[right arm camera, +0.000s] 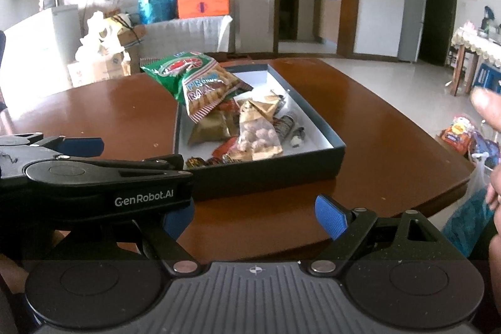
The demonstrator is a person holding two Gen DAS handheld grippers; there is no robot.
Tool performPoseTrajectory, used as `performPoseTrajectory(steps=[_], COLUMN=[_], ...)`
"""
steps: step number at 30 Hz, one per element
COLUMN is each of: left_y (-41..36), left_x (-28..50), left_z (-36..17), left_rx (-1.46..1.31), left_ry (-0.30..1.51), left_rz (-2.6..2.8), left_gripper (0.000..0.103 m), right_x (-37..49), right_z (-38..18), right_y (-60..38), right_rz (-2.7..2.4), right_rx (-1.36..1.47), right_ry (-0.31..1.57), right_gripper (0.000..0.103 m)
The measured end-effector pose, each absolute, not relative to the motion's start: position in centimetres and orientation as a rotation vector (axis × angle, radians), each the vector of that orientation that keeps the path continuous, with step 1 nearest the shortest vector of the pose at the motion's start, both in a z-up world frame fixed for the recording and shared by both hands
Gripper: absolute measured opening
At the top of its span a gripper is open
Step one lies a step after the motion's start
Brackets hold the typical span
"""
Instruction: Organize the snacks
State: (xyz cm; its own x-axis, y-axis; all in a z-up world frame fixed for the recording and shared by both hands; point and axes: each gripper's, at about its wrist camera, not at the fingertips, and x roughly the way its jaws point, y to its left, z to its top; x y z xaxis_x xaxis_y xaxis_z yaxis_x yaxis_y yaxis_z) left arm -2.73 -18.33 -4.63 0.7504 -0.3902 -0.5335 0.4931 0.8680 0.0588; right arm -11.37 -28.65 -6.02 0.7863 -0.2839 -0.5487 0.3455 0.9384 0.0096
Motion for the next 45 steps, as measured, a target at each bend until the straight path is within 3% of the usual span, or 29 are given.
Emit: performPoseTrajectory(steps=[45], left_y=[-17.8], left_x=[-3.1], left_z=[-2.4], left_rx=[0.188], left_ry=[0.526], left_rz=[-0.413], left_gripper=[0.088], right_x=[-11.1], right_z=[-4.7], right_y=[-28.5], right_rz=[-0.274], right_rx=[0.126], right_ry=[0.527], right_gripper=[0.085])
